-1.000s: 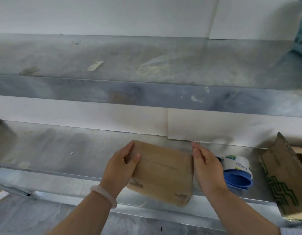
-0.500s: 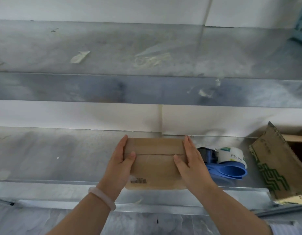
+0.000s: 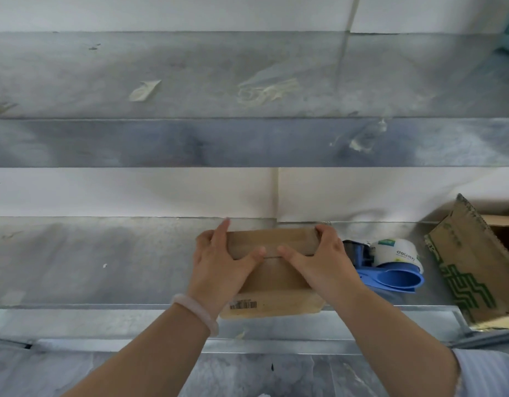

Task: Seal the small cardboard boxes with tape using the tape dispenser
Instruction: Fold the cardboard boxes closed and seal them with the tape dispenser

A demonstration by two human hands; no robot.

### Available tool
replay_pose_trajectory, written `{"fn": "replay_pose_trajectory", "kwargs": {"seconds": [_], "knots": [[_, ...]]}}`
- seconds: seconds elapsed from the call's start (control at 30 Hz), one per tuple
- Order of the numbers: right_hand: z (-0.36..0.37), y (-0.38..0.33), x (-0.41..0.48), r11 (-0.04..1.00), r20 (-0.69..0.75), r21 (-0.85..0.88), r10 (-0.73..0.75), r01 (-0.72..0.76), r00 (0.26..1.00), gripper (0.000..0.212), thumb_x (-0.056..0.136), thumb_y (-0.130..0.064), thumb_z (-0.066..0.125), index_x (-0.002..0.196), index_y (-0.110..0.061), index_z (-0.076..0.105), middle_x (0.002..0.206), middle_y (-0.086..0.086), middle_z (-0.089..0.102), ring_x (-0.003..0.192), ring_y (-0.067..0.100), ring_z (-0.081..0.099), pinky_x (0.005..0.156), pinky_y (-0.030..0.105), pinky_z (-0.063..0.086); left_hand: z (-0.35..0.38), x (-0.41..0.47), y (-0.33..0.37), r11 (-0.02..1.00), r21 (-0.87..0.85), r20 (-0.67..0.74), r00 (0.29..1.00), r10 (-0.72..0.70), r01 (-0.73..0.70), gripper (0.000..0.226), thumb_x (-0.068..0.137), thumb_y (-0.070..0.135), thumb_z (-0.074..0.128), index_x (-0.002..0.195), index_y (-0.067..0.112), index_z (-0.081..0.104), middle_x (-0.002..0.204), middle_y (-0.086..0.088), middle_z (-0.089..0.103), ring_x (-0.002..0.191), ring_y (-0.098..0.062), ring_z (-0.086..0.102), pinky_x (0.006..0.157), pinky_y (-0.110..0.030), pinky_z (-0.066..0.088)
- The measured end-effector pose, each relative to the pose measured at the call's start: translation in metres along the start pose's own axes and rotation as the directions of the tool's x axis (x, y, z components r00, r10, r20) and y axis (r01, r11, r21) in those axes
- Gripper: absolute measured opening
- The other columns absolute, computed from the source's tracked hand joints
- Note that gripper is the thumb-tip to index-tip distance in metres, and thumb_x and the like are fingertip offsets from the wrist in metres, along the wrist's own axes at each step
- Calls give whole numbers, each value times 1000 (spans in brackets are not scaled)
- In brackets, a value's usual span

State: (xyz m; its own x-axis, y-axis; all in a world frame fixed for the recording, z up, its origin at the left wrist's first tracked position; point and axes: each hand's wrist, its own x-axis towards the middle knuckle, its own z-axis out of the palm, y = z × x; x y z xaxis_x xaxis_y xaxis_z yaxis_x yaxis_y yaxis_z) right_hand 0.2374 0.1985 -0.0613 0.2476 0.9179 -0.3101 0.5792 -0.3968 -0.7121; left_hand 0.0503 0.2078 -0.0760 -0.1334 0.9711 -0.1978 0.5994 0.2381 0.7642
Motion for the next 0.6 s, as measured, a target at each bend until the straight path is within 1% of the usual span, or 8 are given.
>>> {"fn": "replay_pose_trajectory", "kwargs": {"seconds": [0.07, 0.13, 0.27, 0.37, 0.4, 0.47, 0.53, 0.6], "knots": [[6, -3, -2, 992, -48, -124, -10, 4, 999, 94, 69, -71, 66, 141, -28, 24, 141, -5, 38, 118, 22, 51, 80, 33, 44, 5, -2, 0, 994, 91, -32, 998, 62, -59, 74, 77, 63, 64, 140, 40, 34, 132, 11, 26, 124, -16, 37, 100, -30, 39], [8, -2, -2, 992, -71, -128, -25, 16, 997, 86, 72, -69, 65, 138, -30, 26, 139, -7, 41, 117, 22, 52, 79, 32, 42, 6, 0, -3, 996, 58, -55, 996, 76, -72, 58, 85, 53, 61, 137, 38, 40, 126, 13, 27, 118, -14, 40, 93, -25, 38], [4, 7, 2, 1000, -51, 11, -25, 26, 998, 62, 89, -50, 59, 141, -31, 31, 137, -5, 46, 105, 14, 49, 74, 27, 41, 4, 4, -7, 995, -52, -40, 996, 79, -81, 43, 99, 28, 48, 141, 30, 42, 135, 8, 28, 113, -9, 38, 100, -22, 31], [1, 14, 4, 991, -16, 131, -33, 35, 999, 53, 97, -38, 53, 145, -32, 33, 136, -6, 47, 103, 9, 44, 64, 13, 35, -1, 5, -11, 980, -193, 14, 999, 51, -47, 48, 100, 24, 46, 146, 32, 35, 135, 10, 29, 116, -6, 35, 105, -22, 27], [0, 16, 3, 985, 2, 170, -30, 30, 1000, 51, 98, -35, 51, 146, -33, 33, 135, -7, 47, 104, 8, 44, 66, 12, 35, -3, 4, -13, 970, -241, 43, 998, 45, -33, 51, 101, 25, 46, 148, 34, 29, 136, 12, 29, 119, -6, 34, 107, -24, 27], [-3, 20, 0, 966, 64, 258, -13, -4, 998, 50, 100, -35, 46, 148, -39, 30, 132, -12, 45, 108, 7, 43, 78, 19, 36, -6, -1, -15, 942, -335, 97, 995, 38, -3, 57, 101, 27, 45, 150, 38, 18, 136, 16, 29, 121, -6, 33, 108, -27, 29], [-6, 23, 0, 947, 127, 319, 8, -48, 992, 50, 101, -37, 43, 147, -46, 27, 131, -17, 41, 113, 6, 41, 90, 23, 33, -8, -3, -14, 903, -429, 134, 991, 24, 36, 60, 101, 27, 45, 150, 41, 13, 136, 18, 30, 121, -6, 36, 102, -24, 33], [-8, 22, 2, 935, 162, 346, 23, -79, 987, 50, 101, -39, 43, 147, -50, 25, 137, -15, 40, 114, 7, 39, 95, 24, 32, -9, -1, -14, 880, -468, 169, 986, 5, 76, 62, 101, 29, 45, 151, 41, 10, 135, 16, 31, 118, -8, 41, 94, -21, 37]]}}
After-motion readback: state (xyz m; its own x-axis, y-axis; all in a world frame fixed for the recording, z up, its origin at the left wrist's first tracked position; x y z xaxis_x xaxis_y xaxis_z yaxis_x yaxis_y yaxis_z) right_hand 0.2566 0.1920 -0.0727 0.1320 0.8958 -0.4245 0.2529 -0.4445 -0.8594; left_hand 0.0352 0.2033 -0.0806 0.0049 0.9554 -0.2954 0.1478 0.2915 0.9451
